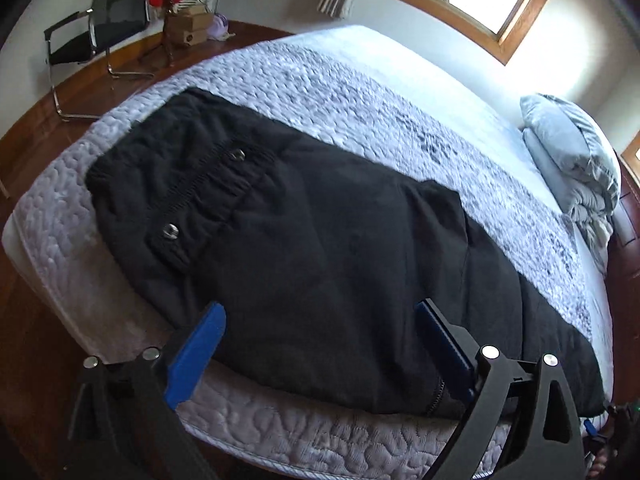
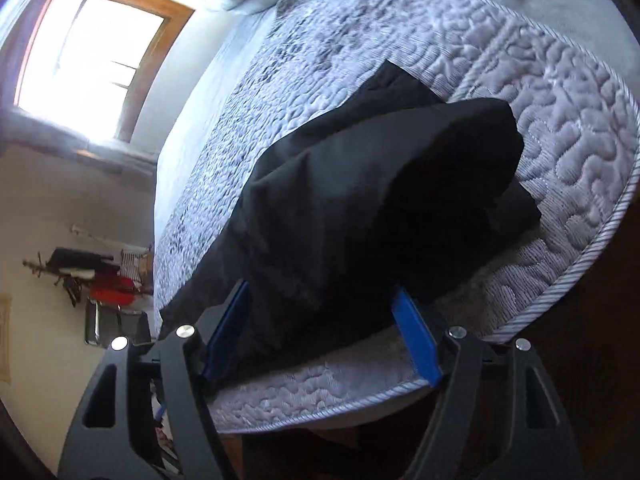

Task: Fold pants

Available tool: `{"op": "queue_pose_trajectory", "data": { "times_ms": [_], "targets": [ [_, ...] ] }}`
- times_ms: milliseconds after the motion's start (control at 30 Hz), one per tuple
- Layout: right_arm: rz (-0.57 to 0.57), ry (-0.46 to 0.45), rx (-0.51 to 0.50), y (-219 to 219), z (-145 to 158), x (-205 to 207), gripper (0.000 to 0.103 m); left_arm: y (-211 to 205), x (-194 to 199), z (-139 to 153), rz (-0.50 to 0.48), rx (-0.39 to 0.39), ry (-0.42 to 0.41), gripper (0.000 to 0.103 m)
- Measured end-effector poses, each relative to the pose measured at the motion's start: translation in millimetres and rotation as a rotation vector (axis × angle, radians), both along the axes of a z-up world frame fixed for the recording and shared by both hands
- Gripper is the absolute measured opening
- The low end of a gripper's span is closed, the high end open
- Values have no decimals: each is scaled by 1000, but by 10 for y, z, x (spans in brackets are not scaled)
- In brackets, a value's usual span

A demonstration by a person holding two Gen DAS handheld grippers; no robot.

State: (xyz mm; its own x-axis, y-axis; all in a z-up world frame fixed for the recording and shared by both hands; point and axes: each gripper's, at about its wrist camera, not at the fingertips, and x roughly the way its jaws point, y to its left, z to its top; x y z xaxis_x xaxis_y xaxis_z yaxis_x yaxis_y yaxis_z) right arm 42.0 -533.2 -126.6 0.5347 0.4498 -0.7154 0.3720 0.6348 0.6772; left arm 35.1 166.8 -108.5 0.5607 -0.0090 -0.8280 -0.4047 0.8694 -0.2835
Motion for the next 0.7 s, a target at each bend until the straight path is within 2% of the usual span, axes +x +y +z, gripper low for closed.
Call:
{"op": "queue_pose_trajectory", "data": {
  "times_ms": [167,200,267,300,367,433,500,533,600,700],
  "targets": [
    [-46,6,37,-88,-118,158,71,-125,104,-202,-21,6,68,98],
    [-51,0,43,-95,-122,186,67,-137,107,-240,-19,4,84,99],
    [-63,1,55,-123,-141,233,57,-156,102,-321,-27,10,107,99],
    [-72,2,61,-139,-158,261,48,-166,96,-348,-33,16,111,99],
    [-90,14,66,-173,-199,322,21,-194,98,-409,-51,34,123,99],
    [-95,15,73,-219,-203,396,6,-216,99,-451,-58,43,132,99],
    [-72,1,42,-187,-123,497,3,-249,113,-491,-65,56,145,99],
    [-50,-23,17,-150,-29,542,3,-259,122,-505,-69,63,150,99],
    [39,-142,-33,-1,308,610,2,-274,138,-544,-75,64,157,99],
    [230,-438,-112,349,978,539,2,-275,139,-567,-68,56,154,99]
  ]
}}
